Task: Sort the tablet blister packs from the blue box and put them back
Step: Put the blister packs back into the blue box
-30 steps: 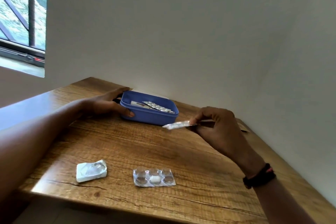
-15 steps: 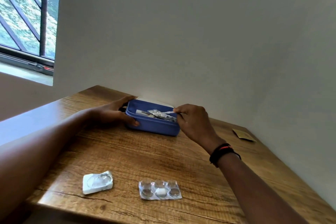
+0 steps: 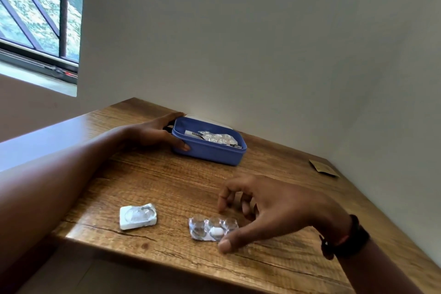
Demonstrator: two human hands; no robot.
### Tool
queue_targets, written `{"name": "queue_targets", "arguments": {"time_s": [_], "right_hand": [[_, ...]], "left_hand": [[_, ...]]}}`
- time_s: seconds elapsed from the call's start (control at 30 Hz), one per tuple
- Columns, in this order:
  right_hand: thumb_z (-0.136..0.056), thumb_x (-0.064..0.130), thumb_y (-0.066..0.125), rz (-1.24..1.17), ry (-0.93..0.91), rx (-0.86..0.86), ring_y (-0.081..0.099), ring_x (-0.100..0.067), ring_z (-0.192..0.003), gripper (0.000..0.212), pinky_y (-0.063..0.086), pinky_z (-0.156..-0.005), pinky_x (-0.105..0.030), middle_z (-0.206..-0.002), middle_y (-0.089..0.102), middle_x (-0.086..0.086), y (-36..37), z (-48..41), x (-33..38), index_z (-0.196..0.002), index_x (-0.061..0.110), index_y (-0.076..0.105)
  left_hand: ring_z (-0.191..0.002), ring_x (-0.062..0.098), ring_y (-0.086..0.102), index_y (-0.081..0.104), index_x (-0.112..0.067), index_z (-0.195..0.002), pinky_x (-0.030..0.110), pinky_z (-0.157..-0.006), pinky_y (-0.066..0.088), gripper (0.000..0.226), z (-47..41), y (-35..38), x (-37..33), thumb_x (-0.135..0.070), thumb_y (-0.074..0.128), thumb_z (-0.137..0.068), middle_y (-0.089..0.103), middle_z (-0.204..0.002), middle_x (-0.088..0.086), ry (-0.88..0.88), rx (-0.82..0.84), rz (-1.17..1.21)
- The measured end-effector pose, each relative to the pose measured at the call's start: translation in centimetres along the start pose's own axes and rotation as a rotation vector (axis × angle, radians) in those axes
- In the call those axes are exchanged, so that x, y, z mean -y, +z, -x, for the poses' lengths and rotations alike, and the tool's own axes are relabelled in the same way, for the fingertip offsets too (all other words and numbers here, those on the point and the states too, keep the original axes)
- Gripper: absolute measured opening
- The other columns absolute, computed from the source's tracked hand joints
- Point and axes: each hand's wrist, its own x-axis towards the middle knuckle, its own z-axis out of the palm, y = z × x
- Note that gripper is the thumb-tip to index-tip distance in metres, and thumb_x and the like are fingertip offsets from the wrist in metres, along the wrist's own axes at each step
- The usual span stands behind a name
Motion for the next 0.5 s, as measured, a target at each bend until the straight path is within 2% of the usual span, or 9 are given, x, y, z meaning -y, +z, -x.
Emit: {"name": "queue_targets", "arguments": {"time_s": [0.1, 0.23, 0.3, 0.43, 0.5], "right_hand": [[-0.073, 0.051, 0.077, -0.082, -0.005, -0.02, 0.055, -0.005, -0.083, 0.036, 0.049, -0.068, -0.025, -0.095, 0.058, 0.016, 0.4, 0.0, -0.2, -0.102, 0.034, 0.063], [-0.073, 0.039, 0.082, -0.21, -0.052, -0.116, 0.063, -0.01, -0.083, 0.028, 0.054, -0.069, -0.026, -0.098, 0.067, 0.007, 0.5, -0.1, -0.8, -0.093, 0.031, 0.065], [-0.071, 0.034, 0.084, -0.23, -0.076, -0.255, 0.065, -0.009, -0.082, 0.029, 0.056, -0.067, -0.023, -0.097, 0.067, 0.01, 0.8, -0.4, -1.1, -0.093, 0.032, 0.065], [-0.075, 0.011, 0.08, -0.191, -0.225, -0.675, 0.067, -0.004, -0.085, 0.021, 0.057, -0.072, -0.019, -0.087, 0.07, 0.012, 1.4, -1.3, -1.4, -0.087, 0.026, 0.072], [-0.075, 0.004, 0.079, -0.101, -0.297, -0.8, 0.066, -0.004, -0.092, 0.02, 0.057, -0.075, -0.021, -0.093, 0.07, 0.011, 1.4, -1.7, -1.6, -0.087, 0.02, 0.075]], "left_hand": [[-0.129, 0.019, 0.046, 0.023, -0.026, -0.151, 0.043, -0.111, 0.038, 0.112, 0.1, -0.1, -0.1, -0.042, 0.08, -0.056, 0.045, -0.145, 0.0, -0.005, 0.009, -0.012], [-0.132, 0.02, 0.044, 0.021, -0.026, -0.151, 0.045, -0.112, 0.037, 0.112, 0.1, -0.2, -0.2, -0.042, 0.08, -0.057, 0.043, -0.148, 0.001, -0.011, 0.009, -0.02], [-0.131, 0.02, 0.044, 0.021, -0.026, -0.151, 0.045, -0.112, 0.037, 0.113, 0.1, -0.2, -0.1, -0.042, 0.081, -0.057, 0.043, -0.148, 0.001, -0.012, 0.007, -0.015], [-0.131, 0.019, 0.044, 0.021, -0.027, -0.151, 0.044, -0.112, 0.037, 0.113, -0.1, -0.2, 0.1, -0.042, 0.082, -0.057, 0.043, -0.148, 0.0, -0.016, 0.003, -0.009], [-0.132, 0.02, 0.044, 0.021, -0.027, -0.152, 0.045, -0.113, 0.037, 0.114, -0.3, -0.2, 0.1, -0.042, 0.082, -0.057, 0.042, -0.149, 0.001, -0.017, 0.003, -0.008]]}}
